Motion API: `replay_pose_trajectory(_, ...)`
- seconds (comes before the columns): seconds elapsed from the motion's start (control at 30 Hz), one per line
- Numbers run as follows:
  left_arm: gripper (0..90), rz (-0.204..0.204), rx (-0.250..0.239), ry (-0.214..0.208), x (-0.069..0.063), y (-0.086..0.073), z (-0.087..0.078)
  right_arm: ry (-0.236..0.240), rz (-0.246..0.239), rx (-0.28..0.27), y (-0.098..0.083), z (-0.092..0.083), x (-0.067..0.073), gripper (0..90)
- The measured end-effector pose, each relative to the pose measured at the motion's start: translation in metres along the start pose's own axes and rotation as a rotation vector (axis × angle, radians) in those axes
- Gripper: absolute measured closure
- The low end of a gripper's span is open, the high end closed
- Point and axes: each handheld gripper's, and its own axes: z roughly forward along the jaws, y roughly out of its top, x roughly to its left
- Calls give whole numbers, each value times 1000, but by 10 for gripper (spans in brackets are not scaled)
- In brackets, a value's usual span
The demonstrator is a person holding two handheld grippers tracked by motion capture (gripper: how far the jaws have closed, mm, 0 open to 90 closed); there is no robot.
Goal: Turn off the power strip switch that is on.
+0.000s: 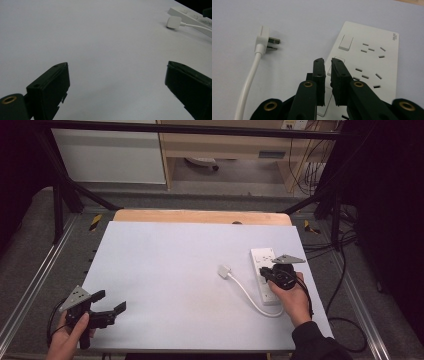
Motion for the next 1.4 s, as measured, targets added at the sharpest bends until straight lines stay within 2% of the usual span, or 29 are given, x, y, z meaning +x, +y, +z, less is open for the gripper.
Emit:
replay_pose_trajectory(0.4,57,2,2,0,0,0,0,5,-1,-4,2,-1,2,756)
replay_pose_trajectory(0.6,57,0,-1,4,1,0,0,10,2,-16,4,-3,3,692)
replay_pose_trajectory(0.7,57,0,1,0,0,0,0,14,21,-11,6,-3,4,612)
replay_pose_trajectory(1.0,57,6,9,-2,-1,0,1,63,15,-10,9,-4,7,437)
replay_pose_trajectory(1.03,57,5,9,-4,-1,0,1,59,-2,-22,10,-5,7,383)
replay_pose_trajectory(1.07,57,6,10,-5,-1,0,1,59,-2,-22,10,-5,7,383)
replay_pose_trajectory(1.1,57,5,10,-4,-1,0,1,50,-15,-31,11,-5,7,312)
replay_pose_trajectory(1.13,57,6,10,-3,-1,0,1,50,-15,-31,11,-5,7,312)
replay_pose_trajectory(1.2,57,6,10,-3,0,0,1,25,-13,-41,11,-5,9,222)
replay_pose_trajectory(1.3,57,7,9,-3,0,0,1,21,-5,-42,13,-6,8,117)
replay_pose_trajectory(1.4,57,7,9,-4,0,0,1,20,-1,-52,15,-7,8,65)
